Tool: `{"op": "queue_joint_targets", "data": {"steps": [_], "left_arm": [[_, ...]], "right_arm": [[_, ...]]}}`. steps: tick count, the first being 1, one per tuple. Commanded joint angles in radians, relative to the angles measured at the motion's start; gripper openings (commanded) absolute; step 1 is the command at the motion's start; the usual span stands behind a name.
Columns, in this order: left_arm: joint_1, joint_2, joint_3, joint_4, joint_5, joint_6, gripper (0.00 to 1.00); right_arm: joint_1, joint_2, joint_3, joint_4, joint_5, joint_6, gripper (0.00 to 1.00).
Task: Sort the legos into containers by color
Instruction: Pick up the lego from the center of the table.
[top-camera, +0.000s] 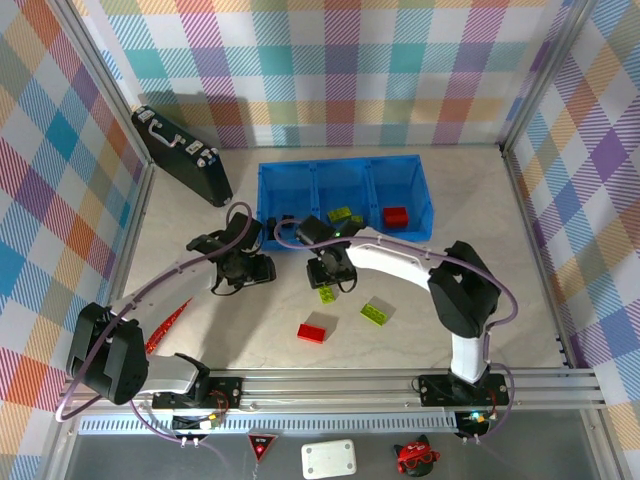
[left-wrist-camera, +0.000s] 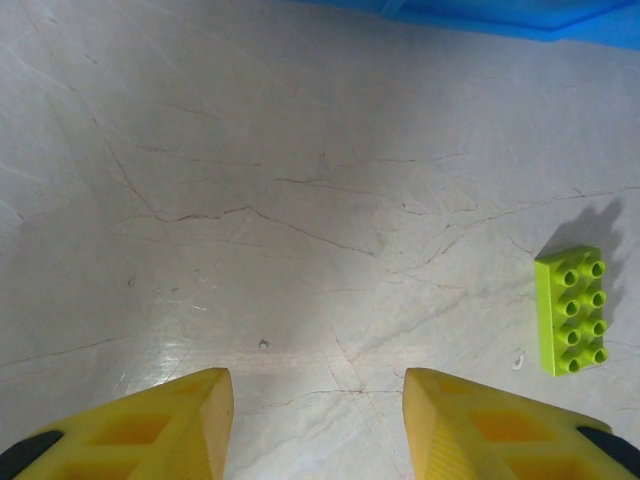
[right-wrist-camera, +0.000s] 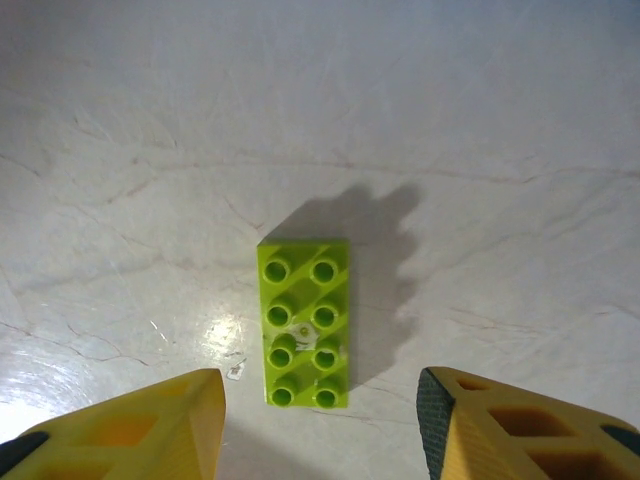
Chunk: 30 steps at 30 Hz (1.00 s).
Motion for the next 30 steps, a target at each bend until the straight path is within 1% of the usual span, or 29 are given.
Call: {"op": "queue_joint_targets", "data": {"steps": [1, 7, 12, 25, 30], "left_arm": [[-0.004, -0.035, -0.026, 0.035, 0.007, -0.017, 0.48], [-0.003, -0.068, -0.038, 0.033, 0.001, 0.001, 0.48], [-0.004, -0.085, -0.031, 0.028, -0.002, 0.006, 0.48], [-0.003, -0.105, -0.022, 0.004, -0.011, 0.014, 0.48], [-0.004, -0.107, -0.021, 0.005, -0.010, 0.012, 0.48]], "right_arm": [[0.024, 0.044, 0.003, -0.030, -0.023, 0.056, 0.55], [0.038, 0.089, 0.004, -0.037, -0.004, 0.106, 0.53], [0.040, 0.109, -0.004, -0.030, -0.004, 0.116, 0.50], [0.043, 0.128, -0.001, -0.025, -0.006, 0.113, 0.45], [0.042, 0.127, 0.002, -0.026, -0.004, 0.108, 0.41]]}}
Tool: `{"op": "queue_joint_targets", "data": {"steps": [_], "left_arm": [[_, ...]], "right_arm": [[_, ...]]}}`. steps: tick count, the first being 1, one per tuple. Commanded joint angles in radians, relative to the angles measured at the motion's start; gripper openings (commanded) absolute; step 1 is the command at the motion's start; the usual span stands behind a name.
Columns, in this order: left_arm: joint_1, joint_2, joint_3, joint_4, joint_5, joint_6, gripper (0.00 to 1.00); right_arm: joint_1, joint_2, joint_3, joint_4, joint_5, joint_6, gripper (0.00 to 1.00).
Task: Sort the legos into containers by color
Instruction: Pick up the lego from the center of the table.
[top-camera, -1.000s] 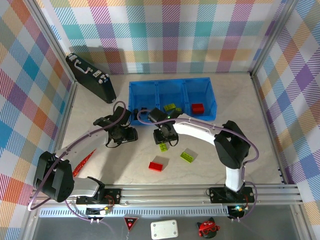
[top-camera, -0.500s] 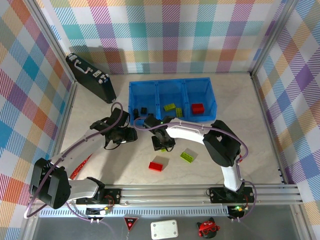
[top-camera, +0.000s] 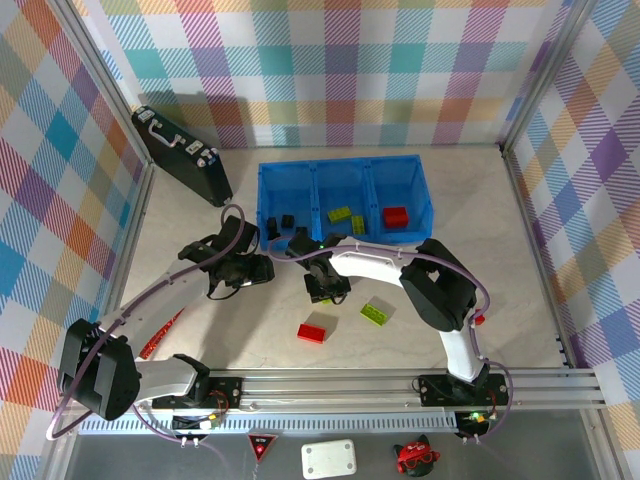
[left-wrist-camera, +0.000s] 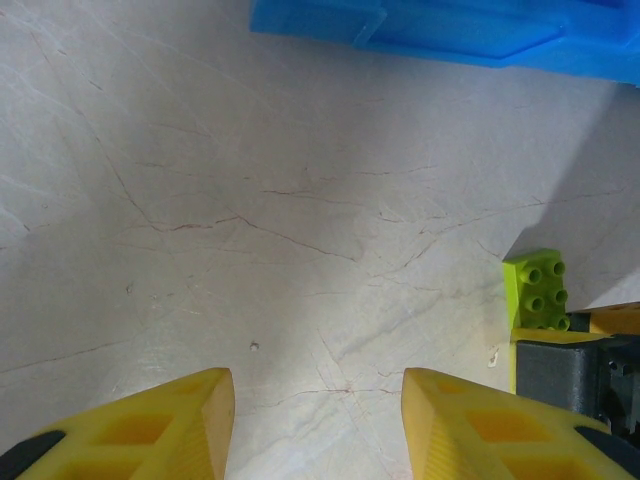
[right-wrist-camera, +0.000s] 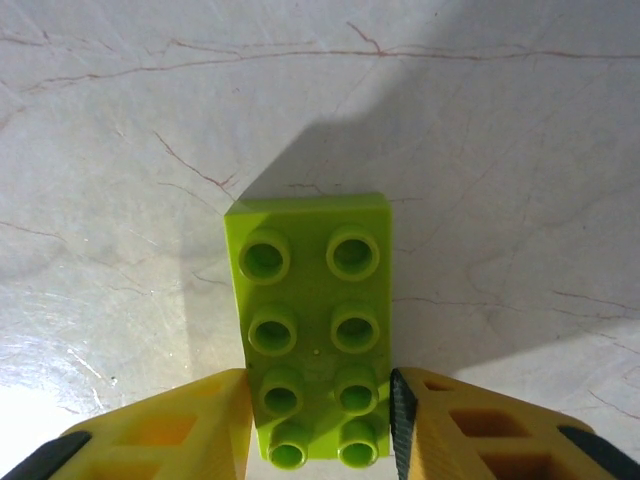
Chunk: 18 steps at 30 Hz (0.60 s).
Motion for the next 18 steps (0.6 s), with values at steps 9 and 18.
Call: {"op": "queue_joint_targets", "data": {"steps": [9, 18], "left_arm": [[-0.004, -0.020, 0.017, -0.020, -0.007, 0.004, 0.48], [-0.004, -0.018, 0.023, -0.019, -0.002, 0.000, 0.47]], "right_arm": [[0.007, -0.019, -0.001, -0.023, 0.019, -0.001, 0.37], [0.001, -0.066, 0.021, -0.063, 0.047, -0.027, 0.37]]}}
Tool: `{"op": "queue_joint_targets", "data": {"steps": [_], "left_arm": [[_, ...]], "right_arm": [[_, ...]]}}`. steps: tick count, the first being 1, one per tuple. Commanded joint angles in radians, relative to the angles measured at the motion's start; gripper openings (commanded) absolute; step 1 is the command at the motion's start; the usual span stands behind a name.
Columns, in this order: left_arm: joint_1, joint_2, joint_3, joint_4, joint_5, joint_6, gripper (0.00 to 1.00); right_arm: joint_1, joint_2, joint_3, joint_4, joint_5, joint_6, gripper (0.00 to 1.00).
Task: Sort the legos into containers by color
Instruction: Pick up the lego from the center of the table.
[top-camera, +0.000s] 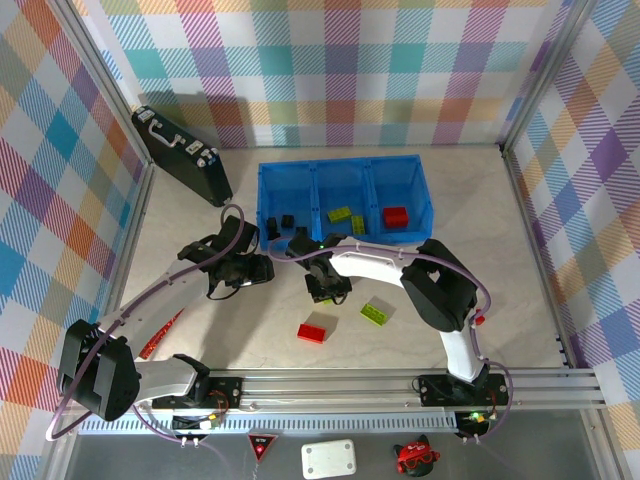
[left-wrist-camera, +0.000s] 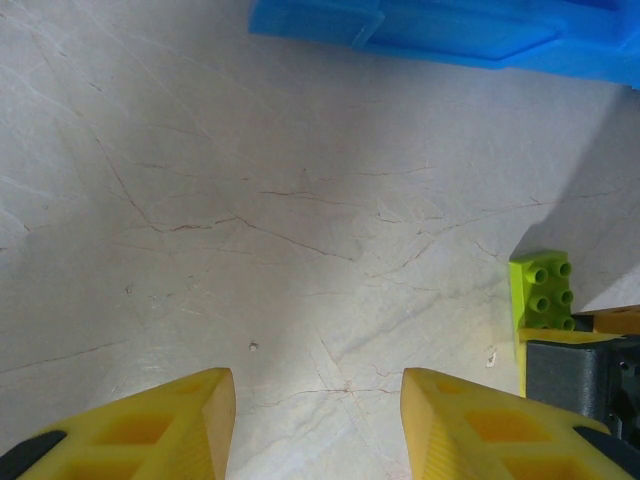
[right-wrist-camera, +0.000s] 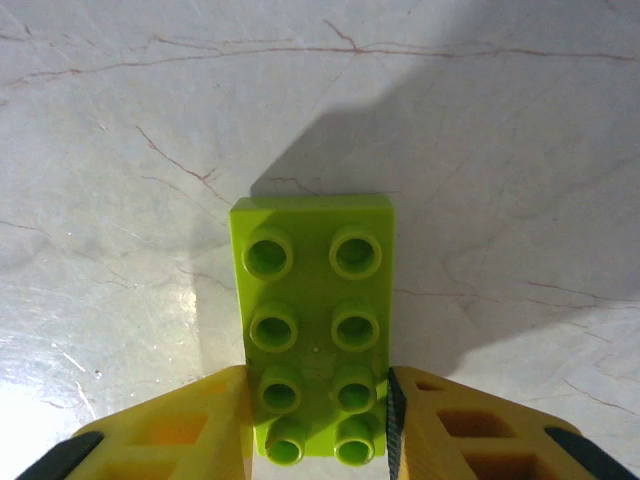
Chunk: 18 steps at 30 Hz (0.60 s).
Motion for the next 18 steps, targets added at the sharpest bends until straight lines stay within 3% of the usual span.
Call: {"op": "queue_joint_targets", "data": {"steps": [1, 18], "left_arm": [[-0.004, -0.017, 0.024, -0.019, -0.003, 0.000, 0.48], [-0.004, -0.020, 0.019, -0.009, -0.003, -0.010, 0.48]], "right_arm": [[-0.004, -0.061, 0.025, -0.050, 0.027, -0.026, 0.36], [-0.137, -0.112, 0.101, -0.066, -0.007, -0.132, 0.37]]}}
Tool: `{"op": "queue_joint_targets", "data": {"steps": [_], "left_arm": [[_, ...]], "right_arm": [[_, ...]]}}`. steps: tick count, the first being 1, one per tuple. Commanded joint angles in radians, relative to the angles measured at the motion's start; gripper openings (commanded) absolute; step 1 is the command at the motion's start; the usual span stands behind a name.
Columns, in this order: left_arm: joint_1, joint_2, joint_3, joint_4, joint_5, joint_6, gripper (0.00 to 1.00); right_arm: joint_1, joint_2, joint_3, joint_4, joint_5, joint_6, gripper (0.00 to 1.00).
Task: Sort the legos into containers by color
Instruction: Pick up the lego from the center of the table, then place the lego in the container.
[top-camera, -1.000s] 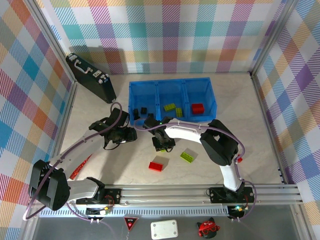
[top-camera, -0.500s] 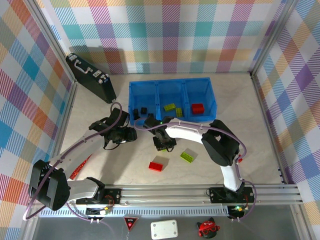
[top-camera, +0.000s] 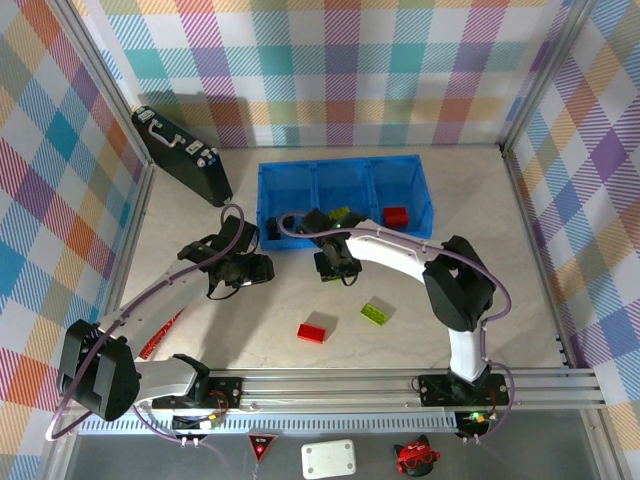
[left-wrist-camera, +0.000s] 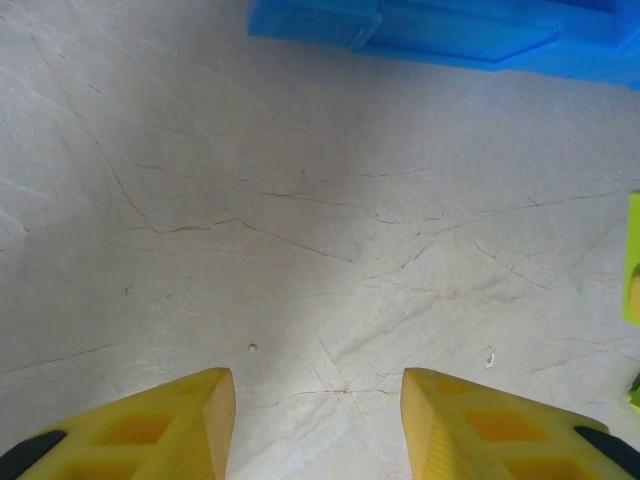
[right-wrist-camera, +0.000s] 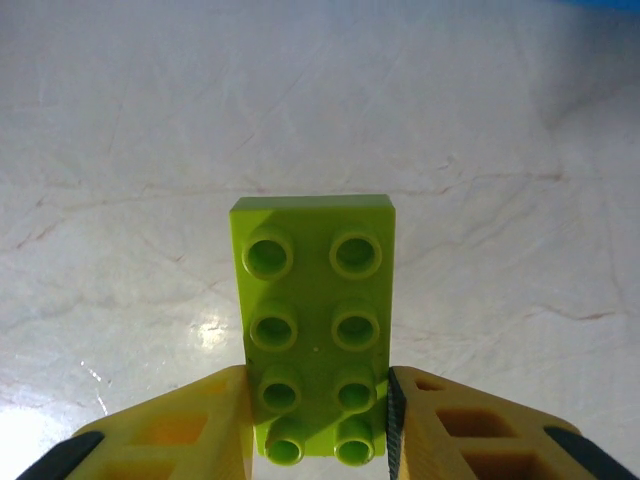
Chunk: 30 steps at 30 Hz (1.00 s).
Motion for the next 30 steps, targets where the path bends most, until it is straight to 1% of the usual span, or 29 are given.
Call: {"op": "queue_joint_targets", "data": {"steps": [1, 7, 17, 30], "left_arm": [[-0.004, -0.020, 0.018, -0.011, -0.003, -0.008, 0.48], [-0.004, -0.028, 0.017, -0.017, -0.011, -0.009, 0.48], [-0.004, -0.047, 0.001, -0.025, -0.022, -0.010, 0.48], [-0.003, -0.061, -0.002, -0.040, -0.036, -0.006, 0.47]], "right_arm": [[-0.028, -0.031, 0.055, -0.018, -0.034, -0.044, 0.37], [-0.050, 0.013, 0.152, -0.019, -0.077, -0.081, 0.37], [-0.075, 0.104, 0.294, -0.034, -0.112, -0.089, 0.35], [-0.122, 0.192, 0.393, -0.036, -0.139, -0.075, 0.33]]}}
